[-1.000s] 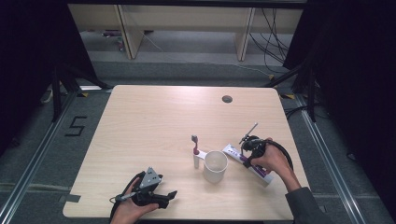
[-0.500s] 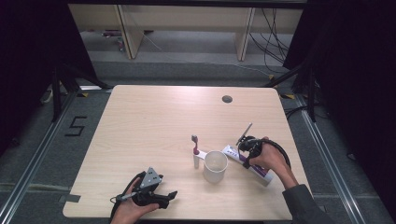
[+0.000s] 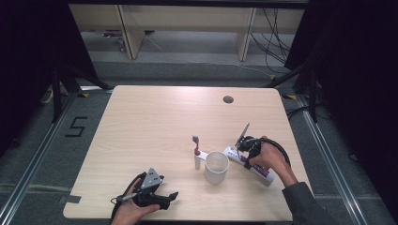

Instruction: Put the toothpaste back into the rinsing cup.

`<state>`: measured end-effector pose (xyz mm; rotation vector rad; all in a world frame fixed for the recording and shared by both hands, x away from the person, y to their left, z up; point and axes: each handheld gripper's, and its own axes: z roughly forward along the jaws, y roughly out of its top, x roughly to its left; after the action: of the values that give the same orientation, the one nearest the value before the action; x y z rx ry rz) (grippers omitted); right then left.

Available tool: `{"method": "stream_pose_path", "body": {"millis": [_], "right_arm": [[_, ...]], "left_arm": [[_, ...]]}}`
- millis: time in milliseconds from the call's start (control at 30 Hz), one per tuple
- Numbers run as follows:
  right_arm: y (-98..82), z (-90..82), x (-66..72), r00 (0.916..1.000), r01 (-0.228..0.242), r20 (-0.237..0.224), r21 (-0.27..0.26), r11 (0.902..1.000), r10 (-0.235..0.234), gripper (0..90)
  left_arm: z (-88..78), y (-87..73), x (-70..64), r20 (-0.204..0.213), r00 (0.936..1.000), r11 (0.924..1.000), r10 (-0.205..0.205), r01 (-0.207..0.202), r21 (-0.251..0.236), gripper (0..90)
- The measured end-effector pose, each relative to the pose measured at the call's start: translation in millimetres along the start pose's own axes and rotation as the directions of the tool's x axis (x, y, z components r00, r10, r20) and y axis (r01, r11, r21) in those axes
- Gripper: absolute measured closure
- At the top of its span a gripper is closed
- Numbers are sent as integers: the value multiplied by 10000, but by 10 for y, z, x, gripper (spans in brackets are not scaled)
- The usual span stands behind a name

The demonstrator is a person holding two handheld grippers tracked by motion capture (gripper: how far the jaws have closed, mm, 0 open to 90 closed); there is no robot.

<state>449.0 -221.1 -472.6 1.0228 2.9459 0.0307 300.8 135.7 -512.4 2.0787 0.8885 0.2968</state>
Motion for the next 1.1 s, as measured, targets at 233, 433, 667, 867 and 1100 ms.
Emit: {"method": "stream_pose_path", "body": {"millis": [233, 433, 667, 867, 1100], "right_arm": [[25, -6, 28, 9997, 221, 81, 166, 9996, -223, 766], [31, -6, 45, 9993, 344, 127, 216, 9992, -347, 768], [-6, -30, 52, 9989, 390, 249, -2, 9992, -389, 770], [-60, -134, 14, 9998, 185, 110, -549, 9983, -179, 770], [-151, -251, -117, 9972, 690, 419, -1862, 9801, -622, 770]], "left_arm": [[4, 2, -1, 28, 10000, 10000, 64, -64, -27, 195], [0, 4, -1, -9, 10000, 10000, 22, -22, -39, 195], [3, 0, -1, 20, 10000, 10000, 11, -11, -66, 195], [0, 4, 0, -15, 10000, 10000, 36, -36, 3, 195], [3, 9, 2, -12, 10000, 10000, -5, 5, -32, 195]]}}
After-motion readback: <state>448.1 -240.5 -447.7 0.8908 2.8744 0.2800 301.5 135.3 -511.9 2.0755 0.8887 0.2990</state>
